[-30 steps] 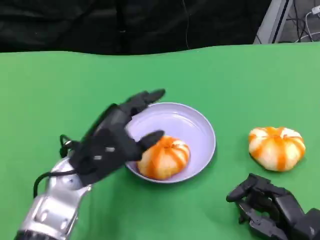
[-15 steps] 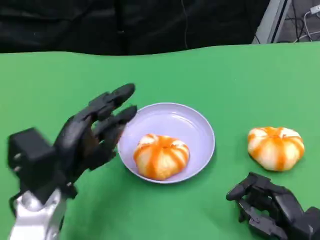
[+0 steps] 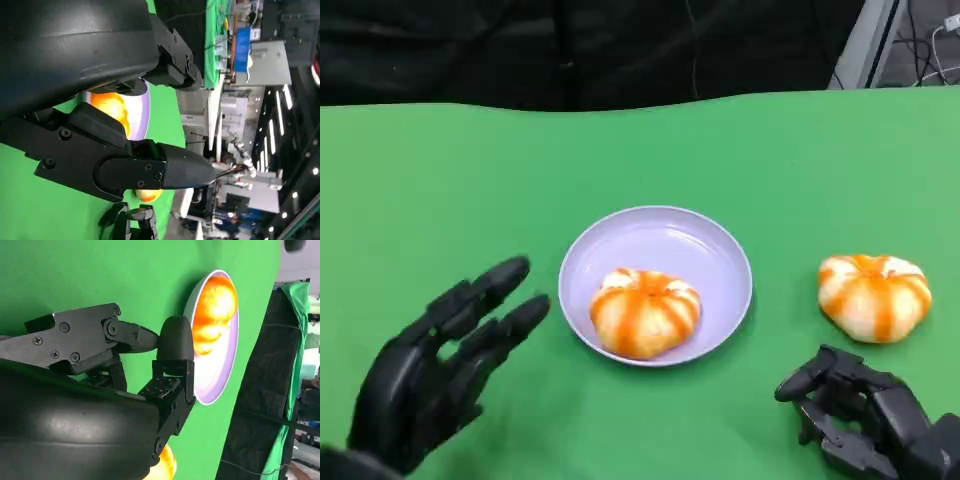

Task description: Grasp the bread from the table and place it into the plate.

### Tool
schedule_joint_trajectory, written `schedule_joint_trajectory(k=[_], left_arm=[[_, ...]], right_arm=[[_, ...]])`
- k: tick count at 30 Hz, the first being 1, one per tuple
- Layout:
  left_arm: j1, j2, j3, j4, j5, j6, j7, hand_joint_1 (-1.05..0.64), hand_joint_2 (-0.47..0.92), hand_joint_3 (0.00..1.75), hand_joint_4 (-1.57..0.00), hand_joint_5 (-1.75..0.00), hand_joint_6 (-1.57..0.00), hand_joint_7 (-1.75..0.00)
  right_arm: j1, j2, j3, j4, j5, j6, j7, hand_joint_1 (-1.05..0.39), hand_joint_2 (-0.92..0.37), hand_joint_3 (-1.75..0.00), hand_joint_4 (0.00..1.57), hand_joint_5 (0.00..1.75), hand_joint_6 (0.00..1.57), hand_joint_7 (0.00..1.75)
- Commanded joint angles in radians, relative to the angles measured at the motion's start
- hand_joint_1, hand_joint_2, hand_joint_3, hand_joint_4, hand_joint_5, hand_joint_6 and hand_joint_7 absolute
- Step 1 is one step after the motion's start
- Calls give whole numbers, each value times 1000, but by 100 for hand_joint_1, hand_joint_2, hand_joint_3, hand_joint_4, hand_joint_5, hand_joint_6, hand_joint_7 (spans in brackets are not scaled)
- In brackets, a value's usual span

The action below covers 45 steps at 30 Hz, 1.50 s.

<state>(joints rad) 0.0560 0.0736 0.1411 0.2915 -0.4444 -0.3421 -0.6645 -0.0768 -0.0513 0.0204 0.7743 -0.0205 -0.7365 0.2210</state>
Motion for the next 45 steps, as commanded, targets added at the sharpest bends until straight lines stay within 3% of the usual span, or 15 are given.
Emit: schedule_joint_trajectory(k=[1,11,17,19,23,31,36,37,40,42,43,44,45], left_arm=[[25,8,42,38,-26,-41,-33,-86,92,36,-52,-3,-55,-3],[70,38,86,13,-46,58,-14,-60,92,37,-53,-1,-55,-1],[38,66,105,74,22,30,23,2,92,44,-52,-1,-58,-1],[23,72,112,100,61,3,58,17,87,69,-58,-1,-63,-1],[2,91,116,137,119,-27,103,18,87,80,-66,-3,-72,-4],[6,125,120,140,136,-7,123,19,83,82,-76,-5,-85,-5],[53,120,127,75,134,29,183,18,73,96,-87,-3,-91,-2],[54,116,131,78,131,32,195,19,72,98,-91,-4,-93,-2],[35,101,141,118,125,10,212,17,72,95,-123,-12,-118,-9],[24,89,141,133,139,-3,240,17,73,94,-127,-12,-121,-10],[17,80,140,143,150,-12,261,15,69,96,-131,-46,-128,-38],[8,73,140,157,157,-24,276,13,67,98,-125,-83,-119,-79],[2,68,140,170,161,-35,284,12,66,99,-121,-97,-114,-96]], right_arm=[[20,-21,-8,-23,5,5,0,-28,-92,-47,59,174,70,115],[29,-20,-10,-28,9,3,10,-26,-92,-47,61,174,70,115],[28,-18,-8,-28,8,5,12,-27,-92,-46,61,173,70,115],[25,-18,-9,-27,11,7,16,-27,-92,-46,62,174,71,115],[20,-17,-9,-25,12,12,18,-26,-92,-46,62,175,71,116],[16,-10,-8,-20,8,17,14,-25,-92,-47,62,174,70,117],[12,-12,-8,-11,2,13,11,-26,-92,-47,61,175,69,118],[10,-14,-8,-8,1,13,12,-26,-92,-47,61,175,70,118],[5,-19,-10,1,2,6,13,-27,-92,-47,61,175,69,118],[4,-19,-11,3,7,7,19,-27,-92,-47,61,175,69,118],[3,-20,-13,3,12,9,22,-27,-92,-47,61,175,69,119],[3,-20,-15,3,17,10,28,-26,-92,-47,61,175,69,119],[4,-20,-17,3,21,13,32,-26,-92,-47,62,175,69,119]])
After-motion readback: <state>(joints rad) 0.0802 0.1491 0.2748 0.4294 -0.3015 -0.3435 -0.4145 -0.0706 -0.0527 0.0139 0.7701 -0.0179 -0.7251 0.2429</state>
